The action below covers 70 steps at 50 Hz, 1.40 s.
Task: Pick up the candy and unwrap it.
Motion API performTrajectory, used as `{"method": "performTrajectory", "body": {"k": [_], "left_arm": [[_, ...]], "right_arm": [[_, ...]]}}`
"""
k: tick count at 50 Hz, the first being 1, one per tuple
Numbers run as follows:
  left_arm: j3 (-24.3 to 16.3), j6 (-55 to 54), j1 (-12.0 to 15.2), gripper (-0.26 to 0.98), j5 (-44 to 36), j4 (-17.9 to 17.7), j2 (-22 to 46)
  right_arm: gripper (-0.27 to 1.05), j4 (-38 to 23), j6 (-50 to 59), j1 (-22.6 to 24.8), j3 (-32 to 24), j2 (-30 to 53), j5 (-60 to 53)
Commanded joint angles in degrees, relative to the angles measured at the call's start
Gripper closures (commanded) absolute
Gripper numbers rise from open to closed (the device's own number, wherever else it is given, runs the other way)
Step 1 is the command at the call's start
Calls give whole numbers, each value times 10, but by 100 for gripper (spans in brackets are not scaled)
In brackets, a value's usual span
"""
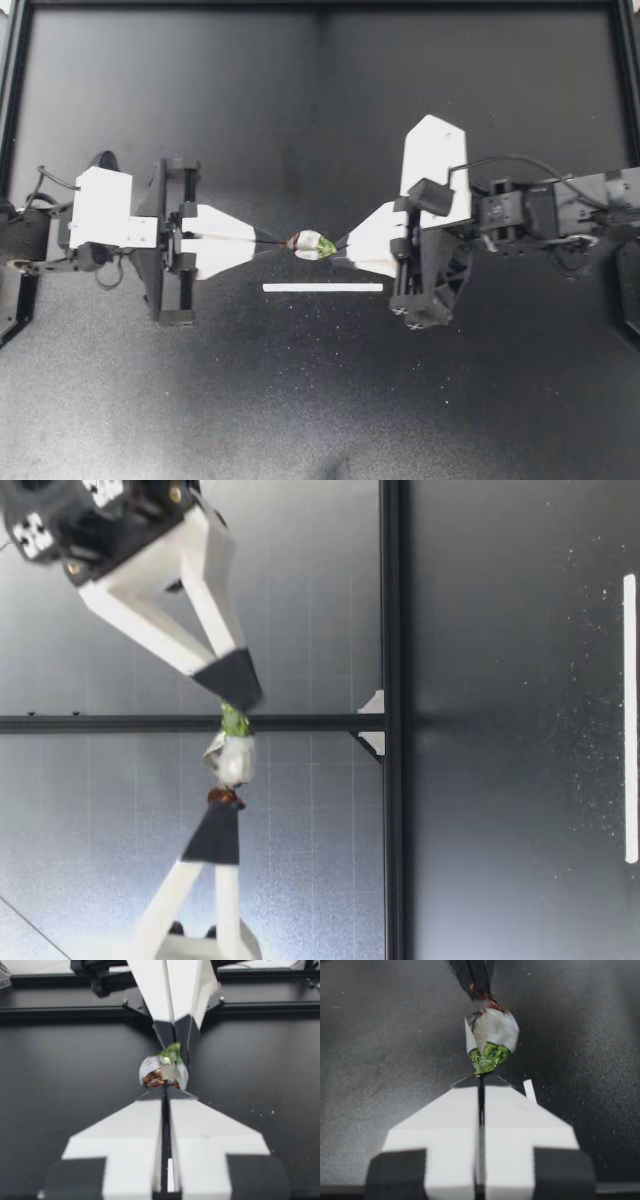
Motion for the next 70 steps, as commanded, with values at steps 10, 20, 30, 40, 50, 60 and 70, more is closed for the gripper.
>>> {"method": "performTrajectory", "body": {"k": [10,20,30,40,50,60,70], "left_arm": [[-9,1,0,88,-6,-1,-5],[-6,9,1,88,-6,-1,-6],[4,24,1,88,-10,1,-6],[25,45,1,88,-42,4,-16],[26,49,0,88,-50,16,-23],[23,49,0,88,-52,39,-22],[23,48,0,88,-52,39,-22]], "right_arm": [[95,-11,-10,4,-11,-9,-11],[78,-16,-14,4,-2,-4,-37],[23,-25,-18,4,28,2,-123],[15,-26,-16,4,71,-10,-250],[15,-26,-17,3,81,-7,-317],[15,-26,-14,3,61,19,-330],[15,-26,-11,3,46,40,-330]]}}
